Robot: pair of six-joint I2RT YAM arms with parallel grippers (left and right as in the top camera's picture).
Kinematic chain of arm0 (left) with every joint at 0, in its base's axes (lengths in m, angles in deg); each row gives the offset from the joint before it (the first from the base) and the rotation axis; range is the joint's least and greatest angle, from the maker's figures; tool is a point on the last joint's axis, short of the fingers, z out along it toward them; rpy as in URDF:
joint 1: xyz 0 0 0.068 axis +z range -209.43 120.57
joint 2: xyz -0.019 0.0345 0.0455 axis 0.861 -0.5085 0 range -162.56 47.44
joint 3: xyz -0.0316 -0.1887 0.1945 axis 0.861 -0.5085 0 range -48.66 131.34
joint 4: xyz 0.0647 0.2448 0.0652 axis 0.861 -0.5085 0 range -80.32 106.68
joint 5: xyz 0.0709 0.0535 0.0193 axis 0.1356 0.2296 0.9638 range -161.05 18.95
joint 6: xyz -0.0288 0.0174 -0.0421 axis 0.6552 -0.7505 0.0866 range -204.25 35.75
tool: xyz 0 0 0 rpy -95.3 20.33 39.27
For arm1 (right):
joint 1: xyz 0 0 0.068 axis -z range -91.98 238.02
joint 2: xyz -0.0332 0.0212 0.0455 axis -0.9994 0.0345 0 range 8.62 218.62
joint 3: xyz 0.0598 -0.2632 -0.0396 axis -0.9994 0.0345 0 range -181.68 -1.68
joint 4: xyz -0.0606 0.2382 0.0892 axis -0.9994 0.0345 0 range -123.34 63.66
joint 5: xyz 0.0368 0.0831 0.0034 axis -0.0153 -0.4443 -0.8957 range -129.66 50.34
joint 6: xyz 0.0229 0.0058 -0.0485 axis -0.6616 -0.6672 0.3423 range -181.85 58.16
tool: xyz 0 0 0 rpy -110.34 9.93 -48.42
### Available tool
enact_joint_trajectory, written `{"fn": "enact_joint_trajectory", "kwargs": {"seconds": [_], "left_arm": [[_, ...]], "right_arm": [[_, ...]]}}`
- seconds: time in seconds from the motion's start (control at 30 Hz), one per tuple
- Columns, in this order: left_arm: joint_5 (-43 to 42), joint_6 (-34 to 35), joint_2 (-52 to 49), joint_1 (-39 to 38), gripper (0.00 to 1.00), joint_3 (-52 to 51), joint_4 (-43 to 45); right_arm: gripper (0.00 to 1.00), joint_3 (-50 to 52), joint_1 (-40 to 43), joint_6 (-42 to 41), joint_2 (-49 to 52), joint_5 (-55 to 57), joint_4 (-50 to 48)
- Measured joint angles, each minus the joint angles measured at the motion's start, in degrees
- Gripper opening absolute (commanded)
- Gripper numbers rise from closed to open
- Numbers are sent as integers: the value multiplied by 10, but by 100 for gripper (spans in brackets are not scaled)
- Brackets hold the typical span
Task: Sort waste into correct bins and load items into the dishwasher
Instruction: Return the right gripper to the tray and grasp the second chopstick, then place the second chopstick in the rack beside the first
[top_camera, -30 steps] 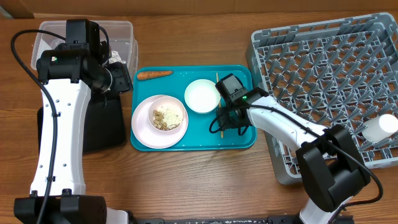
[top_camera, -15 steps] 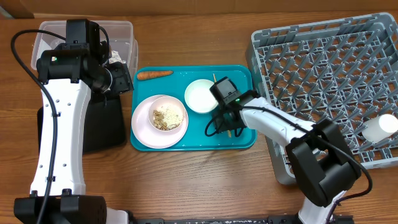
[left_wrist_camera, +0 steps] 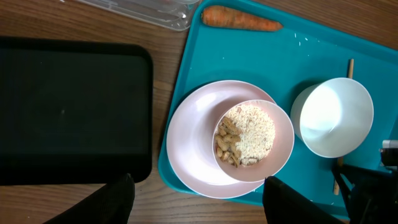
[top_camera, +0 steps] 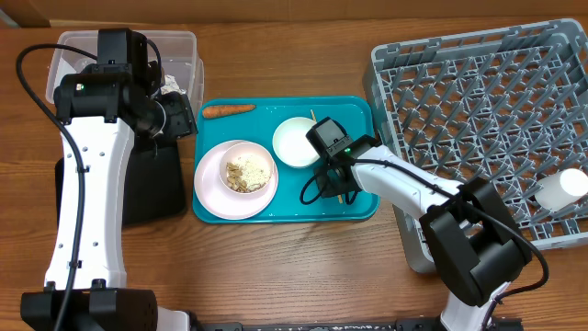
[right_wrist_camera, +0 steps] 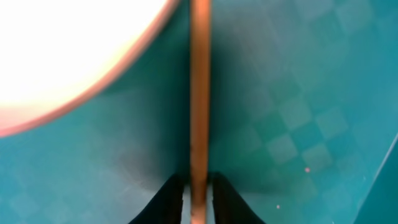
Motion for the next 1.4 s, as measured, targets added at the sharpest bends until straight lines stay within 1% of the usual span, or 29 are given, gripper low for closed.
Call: {"fn": "enact_joint_trajectory", "kwargs": {"seconds": [0.1,0.37,0.67,0.8,0.93,1.1,1.27,1.4], "left_arm": [[0,0,0,0,68,0,0],[0,0,0,0,68,0,-2],[0,0,0,0,68,0,-2],[0,0,0,0,69,0,-2],[0,0,0,0,69,0,-2],[0,0,0,0,69,0,2],[0,0,0,0,69,0,3],[0,0,0,0,69,0,3]], "right_arm": [[4,0,0,0,0,0,2],[4,-2,3,0,0,-1,6],[4,-25,41,0,-9,-1,75],[4,-62,73,16,-54,-1,124],[4,-103,105,55,-125,2,184],[4,-120,149,91,-205,25,231],[4,-119,208,125,-218,34,275],[4,-87,232,150,-216,25,270]]}}
